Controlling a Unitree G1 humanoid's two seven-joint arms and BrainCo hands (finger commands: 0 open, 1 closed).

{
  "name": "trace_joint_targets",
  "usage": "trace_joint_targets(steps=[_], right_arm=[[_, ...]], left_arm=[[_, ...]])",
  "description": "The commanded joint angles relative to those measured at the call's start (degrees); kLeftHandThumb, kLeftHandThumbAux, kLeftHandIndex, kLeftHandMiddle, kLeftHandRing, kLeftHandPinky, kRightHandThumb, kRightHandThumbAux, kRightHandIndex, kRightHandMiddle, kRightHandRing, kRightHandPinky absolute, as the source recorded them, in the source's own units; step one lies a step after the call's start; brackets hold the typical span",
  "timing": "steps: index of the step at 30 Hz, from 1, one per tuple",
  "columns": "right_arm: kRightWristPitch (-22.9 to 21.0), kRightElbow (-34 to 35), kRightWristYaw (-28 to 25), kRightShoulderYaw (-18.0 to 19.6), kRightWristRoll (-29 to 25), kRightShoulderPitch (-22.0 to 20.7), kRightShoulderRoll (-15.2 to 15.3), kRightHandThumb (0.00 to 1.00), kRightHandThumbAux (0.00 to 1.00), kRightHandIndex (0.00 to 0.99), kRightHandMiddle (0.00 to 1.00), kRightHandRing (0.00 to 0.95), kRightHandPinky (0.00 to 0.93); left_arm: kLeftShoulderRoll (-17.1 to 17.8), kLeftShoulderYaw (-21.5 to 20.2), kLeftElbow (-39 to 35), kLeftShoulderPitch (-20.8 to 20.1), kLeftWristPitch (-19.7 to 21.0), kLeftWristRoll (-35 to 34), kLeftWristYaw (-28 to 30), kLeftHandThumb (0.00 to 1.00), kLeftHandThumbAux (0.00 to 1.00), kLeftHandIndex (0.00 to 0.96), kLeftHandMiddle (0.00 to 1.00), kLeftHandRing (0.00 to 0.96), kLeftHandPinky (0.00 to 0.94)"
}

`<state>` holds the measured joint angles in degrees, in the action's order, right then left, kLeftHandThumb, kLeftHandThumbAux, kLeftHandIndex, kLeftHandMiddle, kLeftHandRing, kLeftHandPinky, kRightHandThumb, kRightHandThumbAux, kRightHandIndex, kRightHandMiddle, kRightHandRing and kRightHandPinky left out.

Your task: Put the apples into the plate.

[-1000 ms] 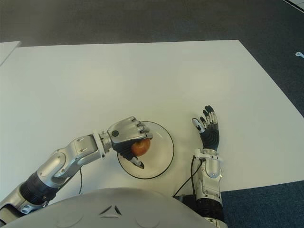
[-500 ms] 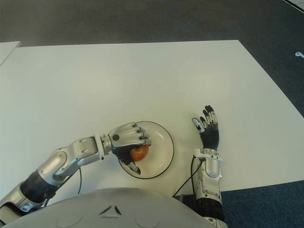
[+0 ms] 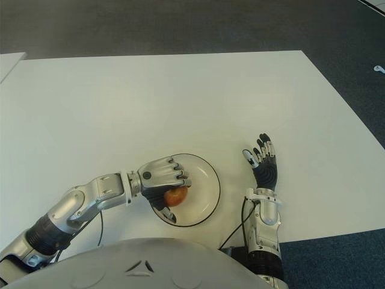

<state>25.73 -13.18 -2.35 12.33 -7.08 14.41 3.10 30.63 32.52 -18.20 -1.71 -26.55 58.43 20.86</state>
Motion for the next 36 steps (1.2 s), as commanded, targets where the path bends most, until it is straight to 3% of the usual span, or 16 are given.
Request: trace_joint_targets(steps=[1,9,10,11,12,13,14,15,17,19,21,24,28,36], right_arm=[[-2.64,-2.55,0.09,-0.85,0.12,1.39,-1.28,0.181,0.583,0.000,0.000,0.000,0.000],[-3.09,-2.78,-0.45,-1.09,-0.03,1.29,-1.15,0.176,0.600,0.000,0.000,0.000,0.000],[-3.05,-2.85,-0.41,-1.08,-0.03,1.26,-1.21,0.176,0.605,0.000,0.000,0.000,0.000],[-3.01,-2.94,-0.37,-1.06,-0.03,1.24,-1.26,0.176,0.606,0.000,0.000,0.000,0.000],[-2.99,-3.00,-0.33,-1.06,-0.02,1.22,-1.31,0.176,0.608,0.000,0.000,0.000,0.000],[-2.99,-3.06,-0.27,-1.08,0.03,1.19,-1.37,0.176,0.609,0.000,0.000,0.000,0.000],[-2.98,-3.11,-0.21,-1.11,0.08,1.17,-1.42,0.175,0.611,0.000,0.000,0.000,0.000],[-2.91,-3.17,-0.11,-1.16,0.20,1.16,-1.48,0.175,0.612,0.000,0.000,0.000,0.000],[-2.80,-3.25,0.02,-1.24,0.40,1.12,-1.54,0.174,0.610,0.000,0.000,0.000,0.000],[-2.71,-3.30,0.09,-1.29,0.50,1.11,-1.58,0.173,0.607,0.000,0.000,0.000,0.000],[-2.49,-3.29,0.21,-1.40,0.71,1.16,-1.68,0.172,0.605,0.000,0.000,0.000,0.000],[-2.29,-3.25,0.36,-1.54,0.92,1.22,-1.80,0.176,0.586,0.000,0.000,0.000,0.000],[-2.23,-3.18,0.36,-1.68,1.00,1.29,-1.83,0.184,0.572,0.000,0.000,0.000,0.000],[-2.21,-3.17,-0.06,-1.69,0.57,1.46,-1.91,0.198,0.581,0.000,0.000,0.000,0.000]], left_arm=[[-0.11,-0.20,1.19,-0.99,-0.51,0.09,-0.87,0.728,0.690,0.429,0.827,0.865,0.873],[-1.82,-1.62,1.95,0.43,-0.70,0.03,-7.10,0.720,0.690,0.429,0.822,0.853,0.848],[-1.94,-1.82,2.25,0.58,-0.96,0.09,-8.57,0.708,0.692,0.426,0.784,0.783,0.734],[-2.16,-2.04,2.77,0.89,-1.07,-0.02,-10.06,0.706,0.692,0.425,0.776,0.768,0.710],[-2.25,-2.14,3.15,1.07,-1.10,-0.10,-10.97,0.598,0.584,0.405,0.716,0.700,0.630],[-2.34,-2.18,3.59,1.28,-1.08,-0.33,-11.52,0.558,0.545,0.398,0.694,0.676,0.601],[-2.37,-2.21,3.92,1.41,-1.11,-0.47,-11.94,0.479,0.494,0.371,0.577,0.553,0.498],[-2.37,-2.20,4.17,1.45,-1.16,-0.57,-12.15,0.450,0.476,0.362,0.536,0.508,0.461],[-2.32,-2.16,4.58,1.40,-1.35,-0.55,-12.62,0.317,0.434,0.279,0.355,0.320,0.289],[-2.27,-2.16,4.86,1.35,-1.55,-0.42,-13.02,0.242,0.412,0.216,0.261,0.226,0.202],[-2.47,-1.87,5.44,0.92,-1.44,0.56,-13.36,0.216,0.402,0.189,0.227,0.194,0.174],[-3.00,-1.54,5.69,0.25,-0.73,1.41,-12.74,0.126,0.362,0.059,0.070,0.052,0.046],[-3.24,-1.83,4.77,0.28,0.27,0.86,-11.15,0.094,0.335,0.012,0.014,0.010,0.009],[-3.28,-2.91,3.00,1.62,1.35,-0.60,-11.52,0.096,0.302,0.000,0.000,0.000,0.000]])
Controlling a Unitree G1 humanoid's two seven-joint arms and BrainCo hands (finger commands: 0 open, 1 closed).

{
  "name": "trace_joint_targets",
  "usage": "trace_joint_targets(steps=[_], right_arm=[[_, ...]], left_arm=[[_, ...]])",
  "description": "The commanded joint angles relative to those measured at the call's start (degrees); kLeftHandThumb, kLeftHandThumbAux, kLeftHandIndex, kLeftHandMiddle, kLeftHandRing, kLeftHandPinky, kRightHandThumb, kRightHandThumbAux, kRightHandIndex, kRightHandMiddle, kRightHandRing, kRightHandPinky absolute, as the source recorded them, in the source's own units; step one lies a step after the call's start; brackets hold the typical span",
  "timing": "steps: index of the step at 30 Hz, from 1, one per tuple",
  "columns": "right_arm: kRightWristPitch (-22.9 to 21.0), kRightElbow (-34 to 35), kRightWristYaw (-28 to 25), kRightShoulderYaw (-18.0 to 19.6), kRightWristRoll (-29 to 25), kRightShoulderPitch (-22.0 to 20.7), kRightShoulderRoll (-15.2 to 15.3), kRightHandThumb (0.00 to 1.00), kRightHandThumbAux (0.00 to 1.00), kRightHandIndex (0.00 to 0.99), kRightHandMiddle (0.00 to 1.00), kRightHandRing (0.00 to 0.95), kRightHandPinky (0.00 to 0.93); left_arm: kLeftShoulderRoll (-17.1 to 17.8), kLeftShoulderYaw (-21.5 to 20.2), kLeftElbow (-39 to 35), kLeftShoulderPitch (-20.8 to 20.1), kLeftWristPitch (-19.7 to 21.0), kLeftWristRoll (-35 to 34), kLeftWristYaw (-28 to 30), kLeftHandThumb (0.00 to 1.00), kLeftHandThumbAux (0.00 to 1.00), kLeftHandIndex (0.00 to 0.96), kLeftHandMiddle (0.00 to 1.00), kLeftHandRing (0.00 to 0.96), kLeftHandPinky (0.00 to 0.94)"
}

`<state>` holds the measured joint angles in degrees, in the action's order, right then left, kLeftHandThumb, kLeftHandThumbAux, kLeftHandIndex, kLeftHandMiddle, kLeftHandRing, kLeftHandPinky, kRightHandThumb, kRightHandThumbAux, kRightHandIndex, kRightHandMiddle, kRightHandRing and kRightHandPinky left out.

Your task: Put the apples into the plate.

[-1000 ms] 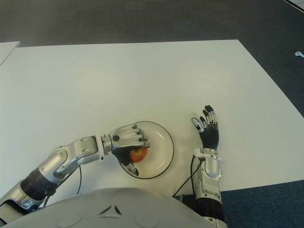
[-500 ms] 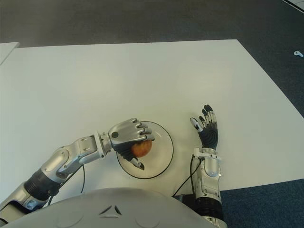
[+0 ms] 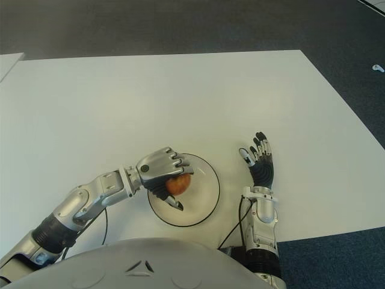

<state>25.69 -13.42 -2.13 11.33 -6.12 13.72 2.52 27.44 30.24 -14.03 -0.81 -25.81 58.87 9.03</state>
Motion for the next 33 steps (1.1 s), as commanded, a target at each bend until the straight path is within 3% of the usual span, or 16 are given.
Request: trace_joint_targets(steps=[1,16,33], right_arm=[[-2.14,-2.97,-0.26,-0.66,-0.44,2.12,-1.37,0.199,0.582,0.000,0.000,0.000,0.000],[-2.27,-2.62,-0.66,-0.63,-0.62,2.49,-1.44,0.208,0.589,0.000,0.000,0.000,0.000],[-2.06,-1.95,-0.76,-0.68,-0.97,2.79,-1.91,0.213,0.593,0.000,0.000,0.000,0.000]], left_arm=[[-0.18,-0.75,-1.25,0.86,0.67,-1.32,0.10,0.097,0.300,0.000,0.000,0.000,0.000],[-1.21,-1.98,-2.19,2.02,0.83,-2.49,-1.73,0.092,0.247,0.000,0.000,0.000,0.000],[-0.96,-2.69,-3.39,2.42,1.00,-3.59,0.09,0.117,0.219,0.000,0.000,0.000,0.000]])
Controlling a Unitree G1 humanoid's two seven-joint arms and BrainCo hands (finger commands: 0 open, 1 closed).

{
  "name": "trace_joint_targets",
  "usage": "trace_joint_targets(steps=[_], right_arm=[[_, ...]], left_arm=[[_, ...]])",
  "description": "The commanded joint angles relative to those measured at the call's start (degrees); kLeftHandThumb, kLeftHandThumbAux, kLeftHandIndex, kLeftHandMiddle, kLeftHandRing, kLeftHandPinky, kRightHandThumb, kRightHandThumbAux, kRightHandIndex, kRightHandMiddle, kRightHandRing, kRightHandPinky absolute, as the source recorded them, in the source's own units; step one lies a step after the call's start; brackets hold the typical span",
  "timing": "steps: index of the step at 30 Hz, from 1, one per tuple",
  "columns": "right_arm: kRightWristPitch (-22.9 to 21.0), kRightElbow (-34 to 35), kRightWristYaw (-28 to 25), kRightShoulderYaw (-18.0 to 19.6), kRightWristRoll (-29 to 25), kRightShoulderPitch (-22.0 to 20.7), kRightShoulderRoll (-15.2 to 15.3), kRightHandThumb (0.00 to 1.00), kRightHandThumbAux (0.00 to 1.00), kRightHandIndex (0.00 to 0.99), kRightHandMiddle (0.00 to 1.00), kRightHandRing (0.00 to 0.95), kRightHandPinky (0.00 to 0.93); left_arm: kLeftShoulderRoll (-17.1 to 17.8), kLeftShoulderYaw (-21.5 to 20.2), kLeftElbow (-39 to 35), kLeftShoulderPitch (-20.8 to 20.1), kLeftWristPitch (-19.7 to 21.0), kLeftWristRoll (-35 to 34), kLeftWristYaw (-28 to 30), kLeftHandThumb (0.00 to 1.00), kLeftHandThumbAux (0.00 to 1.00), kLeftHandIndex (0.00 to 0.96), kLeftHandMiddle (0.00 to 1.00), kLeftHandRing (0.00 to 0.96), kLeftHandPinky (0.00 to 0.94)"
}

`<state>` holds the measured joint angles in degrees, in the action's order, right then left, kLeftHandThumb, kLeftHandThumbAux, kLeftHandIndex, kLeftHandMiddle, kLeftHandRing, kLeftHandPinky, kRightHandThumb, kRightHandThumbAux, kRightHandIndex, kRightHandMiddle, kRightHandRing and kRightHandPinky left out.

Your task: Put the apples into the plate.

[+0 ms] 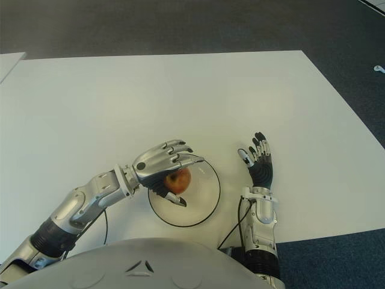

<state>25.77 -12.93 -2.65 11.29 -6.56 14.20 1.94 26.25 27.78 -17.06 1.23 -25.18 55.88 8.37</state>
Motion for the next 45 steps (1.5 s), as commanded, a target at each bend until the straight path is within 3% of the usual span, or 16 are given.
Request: trace_joint_targets(steps=[1,33,39,43,45], right_arm=[[-2.12,-2.40,-0.26,-0.65,-0.51,2.35,-1.32,0.213,0.594,0.000,0.000,0.000,0.000],[-2.63,-1.99,-0.06,-1.54,-0.02,2.63,-1.47,0.218,0.588,0.000,0.000,0.000,0.000],[-2.45,-1.60,0.12,-1.99,0.06,3.19,-1.83,0.213,0.584,0.000,0.000,0.000,0.000],[-2.04,-0.97,0.37,-2.16,0.21,3.86,-2.33,0.210,0.578,0.000,0.000,0.000,0.000],[-1.81,-0.84,0.17,-2.21,-0.06,4.12,-2.59,0.213,0.576,0.000,0.000,0.000,0.000]], left_arm=[[0.32,-0.21,-0.50,0.36,0.46,-0.57,1.00,0.117,0.217,0.000,0.000,0.000,0.000],[0.51,-1.59,-0.69,0.60,1.18,-3.41,0.85,0.107,0.223,0.000,0.000,0.000,0.000],[-1.95,-4.39,0.88,2.44,5.67,-9.60,1.36,0.116,0.235,0.000,0.000,0.000,0.000],[-4.43,-9.31,4.90,7.05,6.86,-16.46,-4.70,0.129,0.251,0.000,0.000,0.000,0.000],[-7.50,-12.00,6.71,9.95,5.92,-21.56,-8.84,0.133,0.267,0.000,0.000,0.000,0.034]])
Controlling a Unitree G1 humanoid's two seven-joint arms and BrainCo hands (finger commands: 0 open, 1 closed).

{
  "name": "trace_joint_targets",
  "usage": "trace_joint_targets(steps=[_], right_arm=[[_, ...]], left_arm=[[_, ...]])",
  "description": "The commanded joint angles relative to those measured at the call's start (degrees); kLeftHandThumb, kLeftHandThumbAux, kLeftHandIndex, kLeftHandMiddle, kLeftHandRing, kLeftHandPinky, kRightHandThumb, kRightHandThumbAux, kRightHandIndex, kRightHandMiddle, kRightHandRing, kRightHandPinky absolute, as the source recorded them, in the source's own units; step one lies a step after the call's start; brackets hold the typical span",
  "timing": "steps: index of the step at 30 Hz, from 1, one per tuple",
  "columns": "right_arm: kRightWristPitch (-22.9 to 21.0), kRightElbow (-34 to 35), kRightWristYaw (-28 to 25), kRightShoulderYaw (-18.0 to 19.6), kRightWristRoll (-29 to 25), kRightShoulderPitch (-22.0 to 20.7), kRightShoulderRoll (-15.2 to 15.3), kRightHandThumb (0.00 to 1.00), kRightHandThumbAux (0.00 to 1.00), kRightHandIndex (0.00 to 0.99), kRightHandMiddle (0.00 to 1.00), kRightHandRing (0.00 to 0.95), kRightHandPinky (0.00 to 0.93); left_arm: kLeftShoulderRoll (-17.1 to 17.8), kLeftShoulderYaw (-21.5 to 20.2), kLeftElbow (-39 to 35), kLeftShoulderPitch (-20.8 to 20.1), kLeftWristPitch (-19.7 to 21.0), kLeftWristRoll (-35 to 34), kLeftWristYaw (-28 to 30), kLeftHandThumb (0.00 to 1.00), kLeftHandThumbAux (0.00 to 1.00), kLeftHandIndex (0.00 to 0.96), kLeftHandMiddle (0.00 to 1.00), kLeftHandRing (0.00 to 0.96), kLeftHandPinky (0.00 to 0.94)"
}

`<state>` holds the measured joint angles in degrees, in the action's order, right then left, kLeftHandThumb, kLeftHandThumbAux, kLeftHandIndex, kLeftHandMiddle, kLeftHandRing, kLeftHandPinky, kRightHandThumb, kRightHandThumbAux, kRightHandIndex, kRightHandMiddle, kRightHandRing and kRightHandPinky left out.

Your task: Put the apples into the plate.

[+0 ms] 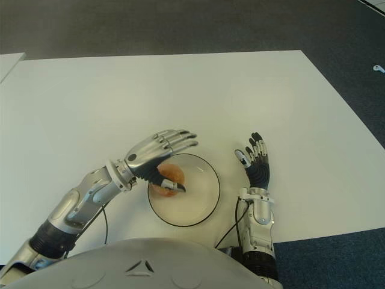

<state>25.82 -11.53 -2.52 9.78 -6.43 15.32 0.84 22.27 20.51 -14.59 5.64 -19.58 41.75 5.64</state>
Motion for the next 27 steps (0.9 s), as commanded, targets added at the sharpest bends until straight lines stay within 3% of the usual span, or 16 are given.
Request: trace_joint_targets(steps=[1,9,15,19,27], right_arm=[[-1.78,-2.24,-0.06,-0.72,-0.33,3.08,-1.58,0.214,0.575,0.000,0.000,0.000,0.000],[-1.24,-1.93,-1.31,-1.09,-1.31,3.75,-1.89,0.223,0.591,0.000,0.000,0.000,0.000],[-0.58,0.02,-1.76,-1.89,-1.04,5.03,-2.44,0.225,0.612,0.000,0.000,0.000,0.000],[0.05,3.18,-1.18,-2.94,-0.36,7.17,-3.43,0.209,0.599,0.000,0.000,0.000,0.019],[-1.48,8.12,-1.30,-4.56,-0.13,10.56,-3.65,0.177,0.580,0.000,0.000,0.000,0.004]], left_arm=[[-4.82,-5.65,5.09,6.48,-0.25,-9.86,-7.45,0.135,0.276,0.000,0.000,0.000,0.057],[-11.17,-9.16,10.95,10.34,-6.04,-19.30,-14.52,0.112,0.347,0.041,0.013,0.015,0.065],[-12.78,-11.77,20.76,13.14,-12.15,-24.74,-16.80,0.063,0.383,0.071,0.031,0.023,0.053],[-14.06,-13.80,27.15,11.66,-12.93,-29.98,-15.23,0.060,0.400,0.072,0.029,0.015,0.052],[-16.62,-13.30,26.65,11.82,-9.58,-30.52,-15.12,0.061,0.442,0.055,0.010,0.000,0.029]])
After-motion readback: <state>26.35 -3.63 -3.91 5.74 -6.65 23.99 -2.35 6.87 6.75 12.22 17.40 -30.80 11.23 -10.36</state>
